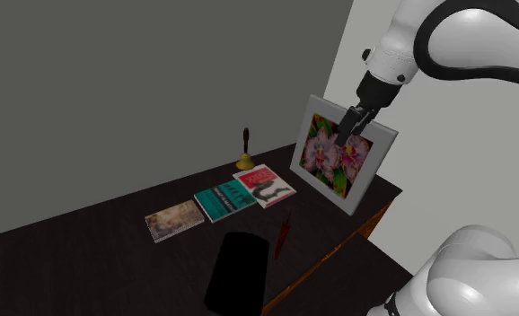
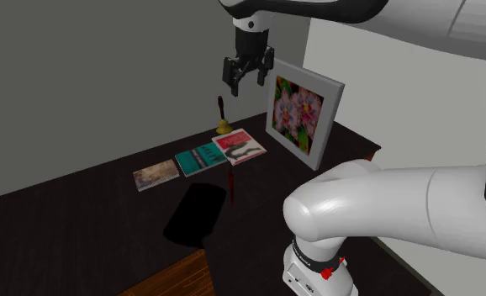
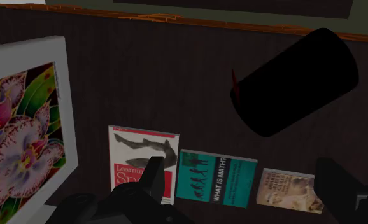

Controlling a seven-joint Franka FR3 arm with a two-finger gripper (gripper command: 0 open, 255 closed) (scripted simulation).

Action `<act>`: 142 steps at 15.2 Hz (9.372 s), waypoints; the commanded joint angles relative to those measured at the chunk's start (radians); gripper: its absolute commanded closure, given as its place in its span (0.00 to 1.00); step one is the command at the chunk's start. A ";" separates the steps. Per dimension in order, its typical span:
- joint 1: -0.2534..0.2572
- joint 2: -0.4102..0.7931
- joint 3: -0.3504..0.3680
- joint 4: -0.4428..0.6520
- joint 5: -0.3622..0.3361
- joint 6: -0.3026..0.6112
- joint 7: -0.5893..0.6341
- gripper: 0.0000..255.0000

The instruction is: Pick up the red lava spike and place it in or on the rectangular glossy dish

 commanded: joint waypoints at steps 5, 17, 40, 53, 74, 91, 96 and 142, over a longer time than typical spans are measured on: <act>-0.001 0.137 0.018 -0.008 0.001 0.055 0.013 0.00; -0.006 0.588 0.064 0.033 -0.016 0.191 0.062 0.00; 0.005 1.100 0.075 0.094 -0.069 0.363 0.126 0.00; 0.005 1.100 0.075 0.094 -0.069 0.363 0.125 1.00; 0.000 0.914 0.083 0.146 -0.036 0.127 0.096 1.00; 0.134 0.994 0.202 0.473 0.053 -0.117 0.321 1.00; 0.151 1.033 0.212 0.484 0.053 -0.090 0.347 1.00; 0.162 1.179 0.202 0.494 0.018 0.042 0.354 0.00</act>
